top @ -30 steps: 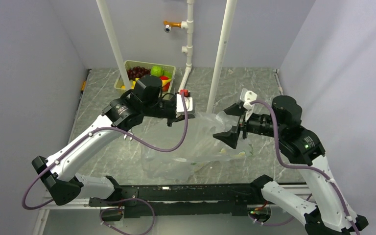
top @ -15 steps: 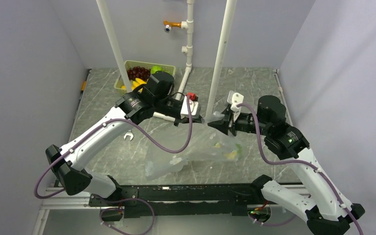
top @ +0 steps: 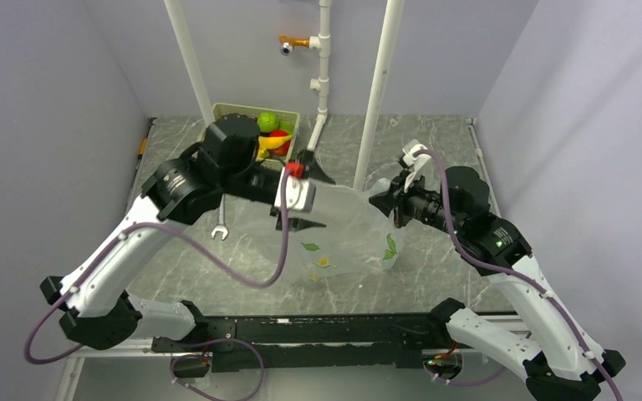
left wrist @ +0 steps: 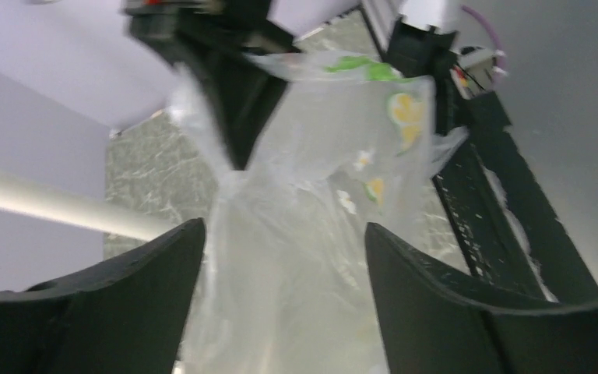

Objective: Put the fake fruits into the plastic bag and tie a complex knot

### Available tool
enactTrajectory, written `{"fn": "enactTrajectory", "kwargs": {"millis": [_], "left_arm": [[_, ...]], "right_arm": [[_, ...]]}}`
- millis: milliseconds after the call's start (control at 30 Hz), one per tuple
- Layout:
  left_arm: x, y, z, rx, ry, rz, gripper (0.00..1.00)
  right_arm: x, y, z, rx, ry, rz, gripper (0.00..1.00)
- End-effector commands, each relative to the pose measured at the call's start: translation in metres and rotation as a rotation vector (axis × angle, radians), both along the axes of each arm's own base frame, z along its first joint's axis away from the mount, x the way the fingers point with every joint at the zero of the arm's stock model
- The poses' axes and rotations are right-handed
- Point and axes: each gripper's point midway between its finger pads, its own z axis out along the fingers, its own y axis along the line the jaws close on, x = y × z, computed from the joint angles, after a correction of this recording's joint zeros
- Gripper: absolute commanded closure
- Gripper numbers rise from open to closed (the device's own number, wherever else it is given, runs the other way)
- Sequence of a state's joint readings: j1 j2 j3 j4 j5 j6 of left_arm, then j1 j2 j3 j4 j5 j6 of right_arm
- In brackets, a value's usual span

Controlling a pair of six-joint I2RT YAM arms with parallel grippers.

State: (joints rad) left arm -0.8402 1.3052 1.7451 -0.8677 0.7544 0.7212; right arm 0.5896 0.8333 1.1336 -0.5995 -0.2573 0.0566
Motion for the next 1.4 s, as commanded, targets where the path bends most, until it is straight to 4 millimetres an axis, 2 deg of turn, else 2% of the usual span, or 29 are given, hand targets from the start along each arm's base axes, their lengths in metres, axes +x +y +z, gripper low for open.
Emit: {"fn": "enactTrajectory", "kwargs": {"millis": [0,67,100,233,300,367,433,467,500,533,567,633,667,733,800,867,933,1000,1033,1100,1167,1267,1333,1367], "left_arm": [[-0.015,0.018,-0.066,0.264,-0.003,-0.053,0.24],[-0.036,0.030,-0.085,0.342,0.029,-0.151,0.19],[-0.046,0.038,-0.098,0.398,0.060,-0.181,0.20],[-0.070,0.069,-0.150,0.574,0.166,-0.225,0.42],[-0.076,0.087,-0.180,0.633,0.163,-0.239,0.58],[-0.079,0.094,-0.200,0.597,0.093,-0.244,0.67],[-0.077,0.094,-0.208,0.518,0.002,-0.230,0.72],[-0.073,0.091,-0.206,0.477,-0.034,-0.207,0.66],[-0.068,0.085,-0.201,0.436,-0.059,-0.176,0.54],[-0.063,0.079,-0.191,0.397,-0.067,-0.147,0.38],[-0.058,0.070,-0.175,0.352,-0.067,-0.118,0.25],[-0.053,0.051,-0.132,0.242,-0.013,-0.068,0.08],[-0.052,0.041,-0.104,0.168,0.018,-0.053,0.02],[-0.053,0.021,-0.041,-0.003,0.061,-0.044,0.01],[-0.053,0.010,0.005,-0.128,0.129,-0.029,0.01],[-0.044,0.006,0.043,-0.238,0.227,0.010,0.01],[-0.021,0.007,0.070,-0.323,0.334,0.081,0.00],[0.022,0.014,0.077,-0.367,0.462,0.233,0.01],[0.047,0.021,0.074,-0.367,0.495,0.324,0.03],[0.100,0.039,0.053,-0.314,0.485,0.558,0.07],[0.142,0.062,0.028,-0.248,0.422,0.709,0.12],[0.188,0.088,-0.021,-0.092,0.246,0.879,0.15],[0.218,0.098,-0.048,0.017,0.145,0.959,0.16],[0.234,0.105,-0.055,0.047,0.124,1.020,0.17]], "right_arm": [[0.000,-0.013,0.015,0.072,0.019,-0.105,1.00],[0.003,-0.019,0.016,0.051,0.008,-0.132,1.00],[0.005,-0.024,0.017,0.038,0.001,-0.155,1.00],[0.004,-0.043,0.024,0.011,-0.034,-0.217,1.00],[0.003,-0.053,0.024,-0.010,-0.045,-0.248,1.00],[0.002,-0.062,0.019,-0.039,-0.038,-0.279,1.00],[0.000,-0.068,0.015,-0.055,-0.028,-0.292,1.00],[-0.002,-0.069,0.013,-0.060,-0.019,-0.287,1.00],[-0.004,-0.068,0.013,-0.062,-0.017,-0.275,1.00],[-0.007,-0.067,0.013,-0.063,-0.018,-0.260,1.00],[-0.008,-0.065,0.014,-0.064,-0.020,-0.243,1.00],[-0.009,-0.064,0.013,-0.084,-0.022,-0.221,1.00],[-0.010,-0.063,0.013,-0.091,-0.024,-0.210,1.00],[-0.013,-0.062,0.011,-0.129,-0.038,-0.173,1.00],[-0.015,-0.063,0.009,-0.147,-0.039,-0.159,1.00],[-0.015,-0.064,0.006,-0.170,-0.039,-0.153,1.00],[-0.015,-0.068,0.001,-0.202,-0.035,-0.156,1.00],[-0.012,-0.073,-0.003,-0.233,-0.034,-0.176,1.00],[-0.011,-0.074,-0.005,-0.250,-0.028,-0.177,1.00],[-0.011,-0.076,-0.006,-0.271,-0.029,-0.177,1.00],[-0.013,-0.078,-0.009,-0.292,-0.032,-0.163,1.00],[-0.012,-0.081,-0.021,-0.339,-0.031,-0.156,1.00],[-0.010,-0.081,-0.025,-0.337,-0.048,-0.154,1.00],[-0.009,-0.080,-0.026,-0.332,-0.051,-0.156,1.00]]}}
